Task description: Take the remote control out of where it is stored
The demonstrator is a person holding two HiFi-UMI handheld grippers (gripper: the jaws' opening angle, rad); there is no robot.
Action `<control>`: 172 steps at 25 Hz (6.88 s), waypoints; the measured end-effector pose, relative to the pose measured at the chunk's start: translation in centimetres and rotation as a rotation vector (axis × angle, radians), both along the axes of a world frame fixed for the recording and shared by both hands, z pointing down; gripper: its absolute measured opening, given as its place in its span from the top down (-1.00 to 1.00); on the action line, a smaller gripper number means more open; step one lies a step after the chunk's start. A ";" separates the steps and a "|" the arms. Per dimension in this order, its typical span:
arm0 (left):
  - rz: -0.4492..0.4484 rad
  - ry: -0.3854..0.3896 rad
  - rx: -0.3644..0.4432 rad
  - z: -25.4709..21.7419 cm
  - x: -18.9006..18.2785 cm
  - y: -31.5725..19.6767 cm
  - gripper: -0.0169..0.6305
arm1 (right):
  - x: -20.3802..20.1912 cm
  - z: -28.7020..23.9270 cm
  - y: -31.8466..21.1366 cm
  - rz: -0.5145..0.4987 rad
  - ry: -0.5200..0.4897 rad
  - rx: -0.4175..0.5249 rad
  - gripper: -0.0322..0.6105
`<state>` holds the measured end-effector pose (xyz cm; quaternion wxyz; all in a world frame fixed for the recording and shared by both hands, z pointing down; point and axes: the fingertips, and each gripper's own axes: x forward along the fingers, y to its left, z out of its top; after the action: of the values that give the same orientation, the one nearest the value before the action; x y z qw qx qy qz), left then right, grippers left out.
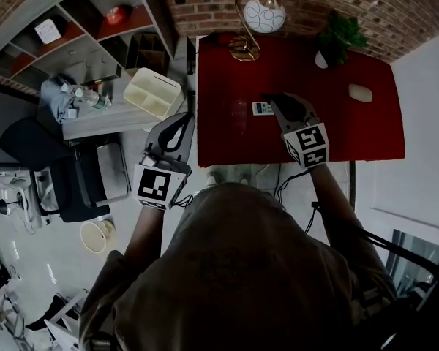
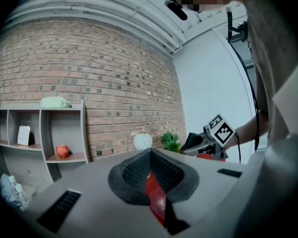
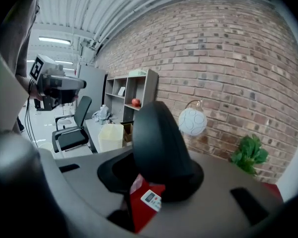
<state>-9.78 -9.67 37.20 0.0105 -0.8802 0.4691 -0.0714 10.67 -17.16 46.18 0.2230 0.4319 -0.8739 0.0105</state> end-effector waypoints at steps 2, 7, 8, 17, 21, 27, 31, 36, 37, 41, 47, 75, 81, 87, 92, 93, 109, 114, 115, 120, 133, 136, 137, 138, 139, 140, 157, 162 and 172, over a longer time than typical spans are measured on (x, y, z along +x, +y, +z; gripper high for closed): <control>-0.002 -0.001 -0.005 0.2 0.0 0.0 0.91 | 0.0 2.0 -0.2 -0.004 0.026 -0.035 0.56; -0.010 -0.003 -0.020 0.7 -0.4 0.1 0.91 | 0.6 6.9 -0.4 0.006 0.101 -0.122 0.56; -0.012 -0.001 -0.024 0.9 -0.4 0.1 0.91 | 0.9 8.0 -0.5 0.011 0.121 -0.139 0.56; -0.022 0.014 -0.051 1.7 -0.9 0.0 0.91 | 4.3 15.5 -0.3 0.095 0.254 -0.252 0.56; -0.028 0.017 -0.057 2.0 -1.2 -0.1 0.91 | 5.8 16.9 -0.5 0.150 0.299 -0.281 0.56; -0.035 0.017 -0.068 2.3 -1.4 -0.2 0.91 | 6.9 19.6 -0.6 0.192 0.406 -0.288 0.56; -0.041 0.020 -0.072 2.4 -1.4 -0.3 0.91 | 7.2 21.2 -1.1 0.220 0.467 -0.257 0.56; -0.046 0.016 -0.079 2.5 -1.6 -0.4 0.91 | 7.0 22.6 -1.4 0.233 0.483 -0.254 0.56; -0.049 0.017 -0.081 2.6 -1.7 -0.4 0.91 | 6.8 22.7 -1.4 0.227 0.482 -0.251 0.56; -0.058 0.013 -0.085 2.9 -1.7 -0.5 0.91 | 6.1 22.9 -1.8 0.220 0.470 -0.259 0.56; -0.056 0.013 -0.088 3.3 -1.3 -0.9 0.91 | 5.4 23.4 -1.5 0.204 0.418 -0.332 0.55; -0.080 -0.001 -0.117 4.6 -2.7 -0.2 0.91 | -0.8 28.9 2.3 0.051 0.533 -0.481 0.00; -0.066 -0.003 -0.129 5.1 -3.3 0.1 0.91 | -1.1 28.3 4.0 0.011 0.474 -0.590 -0.14; -0.046 0.004 -0.134 5.3 -3.4 0.5 0.91 | -1.0 28.9 5.8 -0.066 0.525 -0.616 -0.27; -0.041 0.002 -0.138 5.5 -3.6 0.9 0.91 | -1.6 28.0 6.6 -0.092 0.496 -0.631 -0.31; -0.041 0.002 -0.137 5.4 -3.7 1.0 0.91 | -1.5 28.0 6.6 -0.088 0.492 -0.636 -0.31; -0.027 0.009 -0.132 5.4 -3.1 2.2 0.91 | 0.1 25.8 6.7 -0.027 0.479 -0.585 -0.31; -0.028 0.011 -0.132 5.3 -2.9 2.7 0.91 | 0.4 24.5 5.7 -0.006 0.465 -0.544 -0.31; -0.028 0.010 -0.132 5.3 -2.9 2.7 0.91 | 0.4 24.2 5.5 -0.003 0.461 -0.535 -0.31; -0.033 0.013 -0.126 5.2 -2.8 2.9 0.91 | 0.4 22.2 4.8 0.010 0.460 -0.486 -0.31; -0.037 0.013 -0.131 5.1 -2.8 2.4 0.91 | -1.6 11.1 2.0 0.035 0.260 -0.194 -0.31; -0.042 0.021 -0.106 4.5 -2.8 2.3 0.91 | -2.7 7.4 2.0 0.011 0.219 -0.075 -0.30; -0.044 0.025 -0.100 4.3 -2.8 2.2 0.91 | -3.0 6.2 2.1 0.004 0.201 -0.040 -0.30; -0.046 0.029 -0.096 4.1 -2.8 2.1 0.91 | -3.4 5.0 2.2 -0.005 0.181 -0.010 -0.30; -0.047 0.034 -0.094 3.9 -2.8 2.0 0.91 | -3.9 3.8 2.3 -0.015 0.157 0.014 -0.30; -0.048 0.036 -0.091 3.8 -2.8 1.9 0.91 | -4.3 2.7 2.5 -0.028 0.133 0.032 -0.30; -0.098 0.070 0.050 -1.9 -3.1 0.7 0.91 | -7.7 -12.9 6.5 -0.180 -0.117 0.265 -0.30; -0.119 0.095 0.094 -4.0 -3.1 0.6 0.91 | -6.9 -14.9 7.3 -0.175 -0.171 0.299 -0.29; -0.103 0.107 0.109 -5.0 -2.3 0.5 0.91 | -5.2 -16.4 8.3 -0.103 -0.230 0.325 0.54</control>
<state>-12.09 -9.13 32.24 0.0298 -0.8555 0.5169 0.0011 5.47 -8.88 29.76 0.0496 0.4128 -0.9047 -0.0930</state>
